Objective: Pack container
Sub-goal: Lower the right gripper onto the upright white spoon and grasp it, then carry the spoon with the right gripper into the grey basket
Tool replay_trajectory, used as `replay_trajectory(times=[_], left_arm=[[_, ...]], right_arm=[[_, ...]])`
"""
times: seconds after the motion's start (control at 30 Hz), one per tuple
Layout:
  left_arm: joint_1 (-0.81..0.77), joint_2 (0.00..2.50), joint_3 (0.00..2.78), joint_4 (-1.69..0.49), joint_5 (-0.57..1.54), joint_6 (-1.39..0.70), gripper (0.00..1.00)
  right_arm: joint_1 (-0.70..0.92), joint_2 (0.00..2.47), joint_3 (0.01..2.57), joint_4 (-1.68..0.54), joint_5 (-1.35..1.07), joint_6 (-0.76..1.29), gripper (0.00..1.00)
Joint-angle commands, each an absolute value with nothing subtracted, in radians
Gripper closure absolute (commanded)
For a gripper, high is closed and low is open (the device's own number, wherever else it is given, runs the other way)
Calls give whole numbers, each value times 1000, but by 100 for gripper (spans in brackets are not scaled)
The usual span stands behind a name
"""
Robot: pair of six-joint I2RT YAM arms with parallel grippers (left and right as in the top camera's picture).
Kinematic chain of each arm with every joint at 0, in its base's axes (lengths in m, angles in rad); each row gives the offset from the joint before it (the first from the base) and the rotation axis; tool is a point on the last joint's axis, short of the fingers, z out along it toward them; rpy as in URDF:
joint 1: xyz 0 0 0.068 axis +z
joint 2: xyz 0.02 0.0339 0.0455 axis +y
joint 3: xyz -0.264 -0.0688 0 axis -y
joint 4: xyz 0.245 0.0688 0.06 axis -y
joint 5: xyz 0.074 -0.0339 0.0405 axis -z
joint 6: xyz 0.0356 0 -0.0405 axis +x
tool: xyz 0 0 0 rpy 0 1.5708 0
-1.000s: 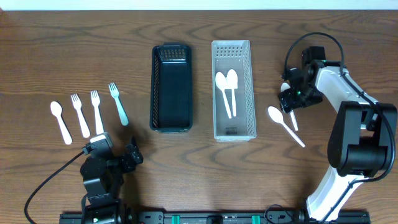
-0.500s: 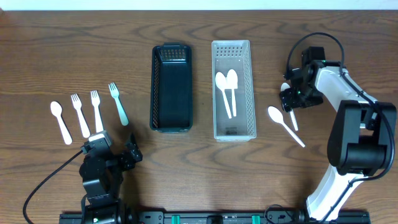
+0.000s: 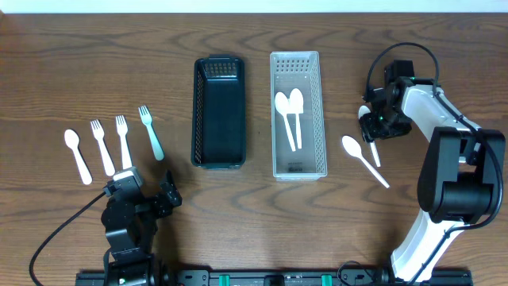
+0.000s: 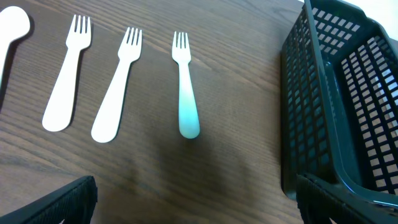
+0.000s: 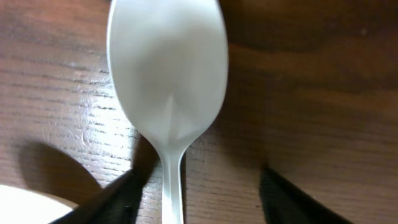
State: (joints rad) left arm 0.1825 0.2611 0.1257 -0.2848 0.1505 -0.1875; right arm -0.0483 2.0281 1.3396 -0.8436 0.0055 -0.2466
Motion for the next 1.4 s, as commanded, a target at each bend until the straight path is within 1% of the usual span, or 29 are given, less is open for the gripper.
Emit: replay_trajectory(times=[0.0,0.13,0.2,0.33,0.4,0.43,0.83,0.97,1.13,1.37], left_arm=[[188,264,128,-282,150,-197,2],[188,264,128,-282,150,-197,2],[188,264,128,-282,150,-197,2],[188,264,128,-282,150,-197,2],[188,264,128,-282,150,-197,2],[188,264,128,-282,150,-197,2],[188,264,128,-282,150,-197,2],[188,264,128,-282,150,-197,2],[188,264,128,-282,150,-197,2],[188,264,128,-282,150,-197,2]], right_arm=[[-38,2060,1332,-849,10,-231,53],[-38,2060,1332,-849,10,-216,60],[-38,2060,1332,-849,10,-216,67],[-38,2060,1332,-849,10,-213,73],[-38,2060,1332,-849,10,-213,80],[-38,2060,1332,-849,10,-213,82],[-38,2060,1332,-848,-9,-213,87],[-38,2060,1332,-844,-20,-213,91],[-37,2057,1345,-848,-41,-213,99],[7,1999,1477,-932,-71,-187,99]])
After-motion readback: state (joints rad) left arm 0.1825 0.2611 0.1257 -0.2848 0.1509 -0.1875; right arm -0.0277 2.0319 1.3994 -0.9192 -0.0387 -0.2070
